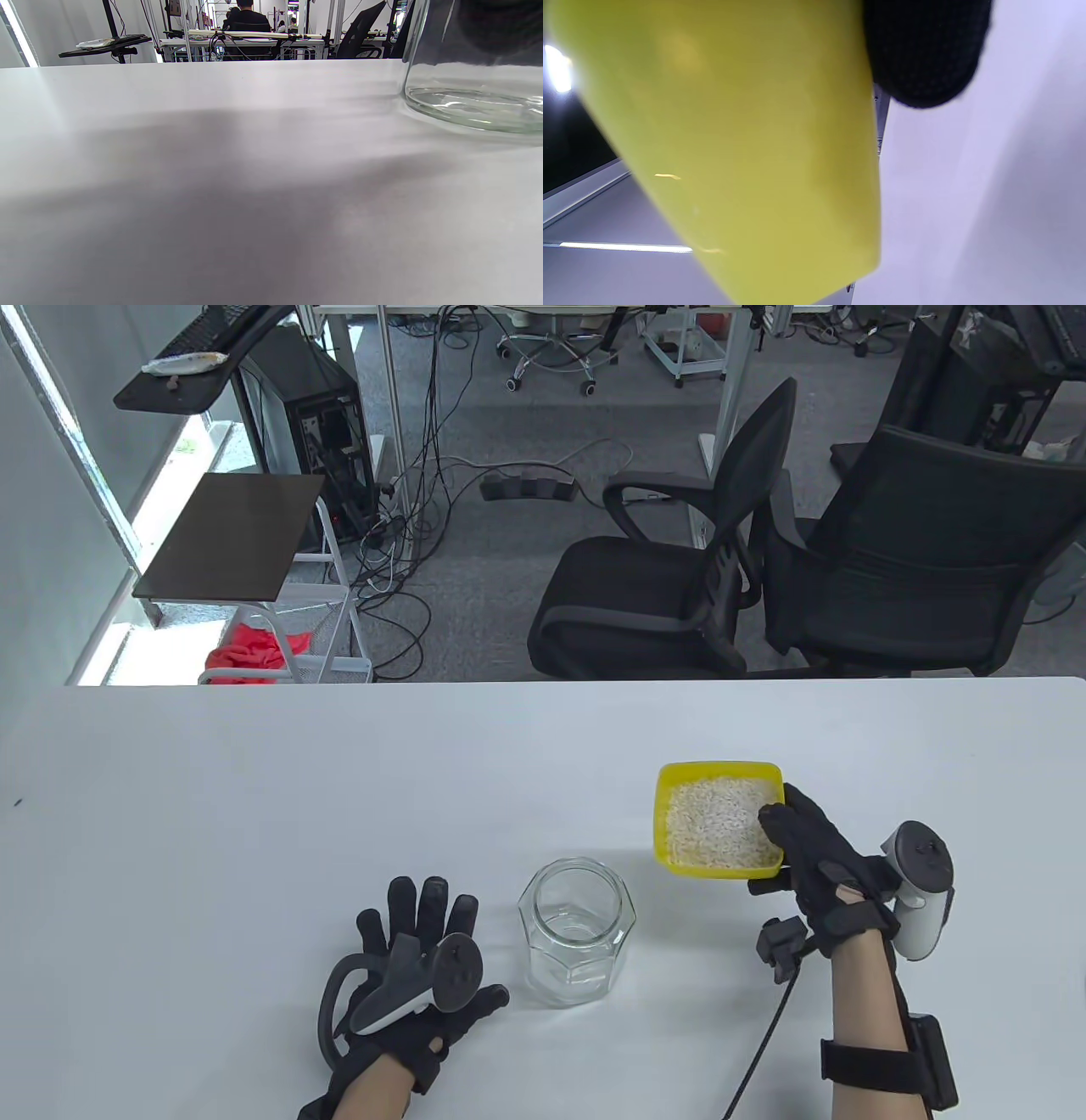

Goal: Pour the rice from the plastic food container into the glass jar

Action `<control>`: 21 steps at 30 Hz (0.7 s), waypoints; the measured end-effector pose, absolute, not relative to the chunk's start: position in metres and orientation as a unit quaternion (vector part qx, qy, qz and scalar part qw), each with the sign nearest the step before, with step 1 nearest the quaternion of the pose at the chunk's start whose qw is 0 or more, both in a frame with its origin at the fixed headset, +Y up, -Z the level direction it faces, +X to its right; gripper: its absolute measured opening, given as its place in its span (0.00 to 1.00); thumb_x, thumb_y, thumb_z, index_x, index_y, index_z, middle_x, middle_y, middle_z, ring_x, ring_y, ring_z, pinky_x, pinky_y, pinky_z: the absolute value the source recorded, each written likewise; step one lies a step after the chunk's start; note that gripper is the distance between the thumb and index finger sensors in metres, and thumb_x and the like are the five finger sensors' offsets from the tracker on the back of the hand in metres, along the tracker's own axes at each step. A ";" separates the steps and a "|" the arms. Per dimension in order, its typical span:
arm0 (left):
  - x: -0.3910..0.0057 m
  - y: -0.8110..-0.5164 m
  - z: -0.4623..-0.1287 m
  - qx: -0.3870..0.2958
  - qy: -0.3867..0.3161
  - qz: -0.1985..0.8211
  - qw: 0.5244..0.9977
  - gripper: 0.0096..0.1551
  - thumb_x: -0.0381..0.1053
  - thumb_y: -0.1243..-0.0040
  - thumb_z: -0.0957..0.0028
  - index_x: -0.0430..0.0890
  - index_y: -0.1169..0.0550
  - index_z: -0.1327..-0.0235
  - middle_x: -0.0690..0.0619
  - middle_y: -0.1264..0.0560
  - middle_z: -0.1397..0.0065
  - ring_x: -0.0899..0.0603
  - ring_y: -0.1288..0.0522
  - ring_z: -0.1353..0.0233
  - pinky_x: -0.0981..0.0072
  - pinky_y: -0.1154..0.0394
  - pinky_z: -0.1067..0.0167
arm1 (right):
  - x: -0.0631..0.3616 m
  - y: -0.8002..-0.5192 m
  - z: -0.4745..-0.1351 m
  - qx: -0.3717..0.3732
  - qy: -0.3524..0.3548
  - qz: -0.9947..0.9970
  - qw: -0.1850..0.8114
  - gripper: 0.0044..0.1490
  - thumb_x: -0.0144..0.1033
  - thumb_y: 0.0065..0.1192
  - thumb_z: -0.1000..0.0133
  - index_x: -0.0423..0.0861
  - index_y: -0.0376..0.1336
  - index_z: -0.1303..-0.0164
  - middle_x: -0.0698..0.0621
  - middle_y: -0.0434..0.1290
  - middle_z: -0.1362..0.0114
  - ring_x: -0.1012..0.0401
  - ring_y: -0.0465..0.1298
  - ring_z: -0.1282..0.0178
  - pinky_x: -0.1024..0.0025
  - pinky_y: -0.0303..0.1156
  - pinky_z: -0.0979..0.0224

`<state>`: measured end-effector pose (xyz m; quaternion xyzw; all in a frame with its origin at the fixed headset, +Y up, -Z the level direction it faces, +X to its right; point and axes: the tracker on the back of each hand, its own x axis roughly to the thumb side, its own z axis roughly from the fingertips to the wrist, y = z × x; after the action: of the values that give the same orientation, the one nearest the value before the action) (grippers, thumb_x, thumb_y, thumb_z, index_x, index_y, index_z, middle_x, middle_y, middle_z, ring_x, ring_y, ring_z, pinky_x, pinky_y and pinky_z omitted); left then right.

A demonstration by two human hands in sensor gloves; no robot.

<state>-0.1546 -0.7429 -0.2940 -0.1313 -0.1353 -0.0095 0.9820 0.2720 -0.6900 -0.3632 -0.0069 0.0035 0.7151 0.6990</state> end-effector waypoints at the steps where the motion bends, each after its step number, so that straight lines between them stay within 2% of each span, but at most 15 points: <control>1: -0.153 -0.741 -0.293 -0.130 -0.136 -0.012 0.982 0.63 0.84 0.57 0.45 0.51 0.63 0.12 0.42 0.75 0.19 0.25 0.79 0.23 0.23 0.67 0.33 | 0.265 -0.686 -0.362 0.002 0.000 0.719 0.695 0.58 0.65 0.68 0.50 0.38 0.50 0.24 0.41 0.63 0.35 0.50 0.74 0.51 0.60 0.80 0.59; 5: -0.149 -0.736 -0.288 -0.116 -0.143 -0.015 0.983 0.64 0.84 0.57 0.46 0.51 0.63 0.12 0.42 0.75 0.19 0.25 0.79 0.23 0.22 0.67 0.33 | 0.249 -0.677 -0.359 0.022 -0.031 0.737 0.675 0.58 0.65 0.69 0.51 0.39 0.51 0.25 0.42 0.63 0.35 0.51 0.74 0.51 0.60 0.80 0.58; 21: -0.142 -0.746 -0.290 -0.141 -0.146 -0.013 0.979 0.64 0.84 0.57 0.46 0.51 0.64 0.12 0.42 0.75 0.19 0.25 0.79 0.23 0.23 0.68 0.34 | 0.217 -0.647 -0.339 0.042 -0.132 0.769 0.624 0.58 0.68 0.68 0.51 0.40 0.51 0.26 0.43 0.64 0.36 0.52 0.74 0.52 0.61 0.79 0.59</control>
<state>-0.1425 -0.7464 -0.2898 -0.1415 -0.1460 -0.0135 0.9790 0.2170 -0.6473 -0.3391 0.0418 -0.1317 0.7693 0.6237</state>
